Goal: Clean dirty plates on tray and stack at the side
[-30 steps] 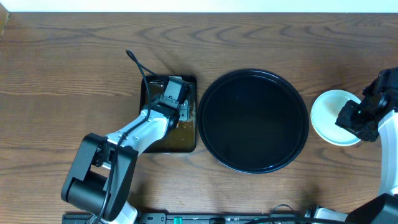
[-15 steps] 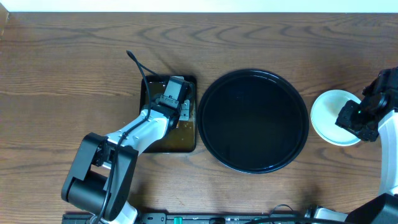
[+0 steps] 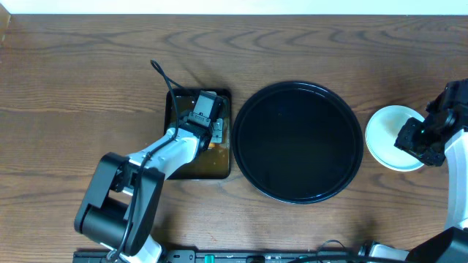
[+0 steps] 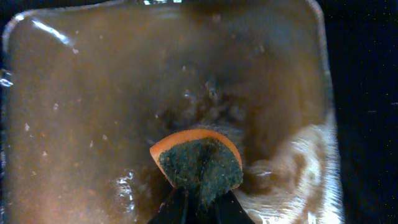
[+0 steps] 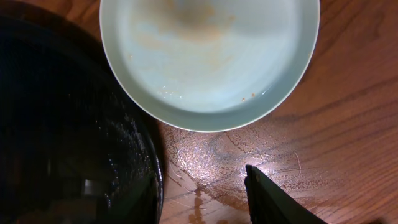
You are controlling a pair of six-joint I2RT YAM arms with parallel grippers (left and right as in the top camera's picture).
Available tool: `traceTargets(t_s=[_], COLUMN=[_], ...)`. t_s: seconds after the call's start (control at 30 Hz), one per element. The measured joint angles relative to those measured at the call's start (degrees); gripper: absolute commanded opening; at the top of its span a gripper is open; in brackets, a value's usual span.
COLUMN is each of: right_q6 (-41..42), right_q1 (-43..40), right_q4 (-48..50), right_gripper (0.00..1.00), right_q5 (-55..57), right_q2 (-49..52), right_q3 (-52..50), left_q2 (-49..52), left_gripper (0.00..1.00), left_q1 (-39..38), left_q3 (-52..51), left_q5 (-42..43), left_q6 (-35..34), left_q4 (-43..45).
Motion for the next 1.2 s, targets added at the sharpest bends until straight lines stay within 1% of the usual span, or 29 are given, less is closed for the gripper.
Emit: traceTargets(t_s=[0.03,0.07,0.13,0.17,0.3,0.37,0.4,0.43,0.5,0.57,0.6,0.97,1.2], right_q6=[0.0,0.0,0.0,0.0,0.0,0.0,0.0,0.0,0.0,0.0,0.0,0.0,0.0], right_q1=[0.0,0.0,0.0,0.0,0.0,0.0,0.0,0.0,0.0,0.0,0.0,0.0,0.0], right_q4=[0.0,0.0,-0.02,0.0,-0.02,-0.02,-0.02,-0.02,0.0,-0.02,-0.02,-0.09,-0.2], right_gripper=[0.44,0.44,0.44,0.44,0.44,0.44,0.44,0.44,0.44,0.44,0.44,0.44,0.44], right_q5=[0.0,0.0,0.0,0.0,0.0,0.0,0.0,0.0,0.0,0.0,0.0,0.0,0.0], right_q2=[0.0,0.0,0.0,0.0,0.0,0.0,0.0,0.0,0.0,0.0,0.0,0.0,0.0], right_q3=[0.0,0.0,0.0,0.0,0.0,0.0,-0.02,0.0,0.0,0.0,-0.02,-0.02,0.0], left_q2=[-0.7,-1.64,-3.91,-5.05,-8.37,-8.83,-8.9,-8.9,-8.9,-8.9,-8.9,-8.24,-3.74], left_gripper=[0.44,0.57,0.67,0.69,0.7,0.67,0.6,0.51,0.27,0.1,0.08,0.08,0.08], left_q1=[-0.02,-0.02,0.0,0.0,0.0,0.0,0.0,0.0,0.0,0.0,0.0,0.0,0.0], left_q3=[0.0,0.0,0.0,0.0,0.0,0.0,0.0,0.0,0.0,0.0,0.0,0.0,0.0], left_q5=[0.09,0.17,0.2,0.31,0.33,0.33,0.35,0.35,0.55,0.59,0.61,0.57,0.55], left_q6=[0.26,0.33,0.0,-0.11,-0.2,-0.2,-0.22,-0.52,-0.28,-0.24,-0.52,-0.02,-0.02], left_q4=[-0.24,-0.46,-1.11,-1.53,-3.1,-3.67,-4.22,-4.85,-5.77,-5.88,-5.86,-4.85,-4.81])
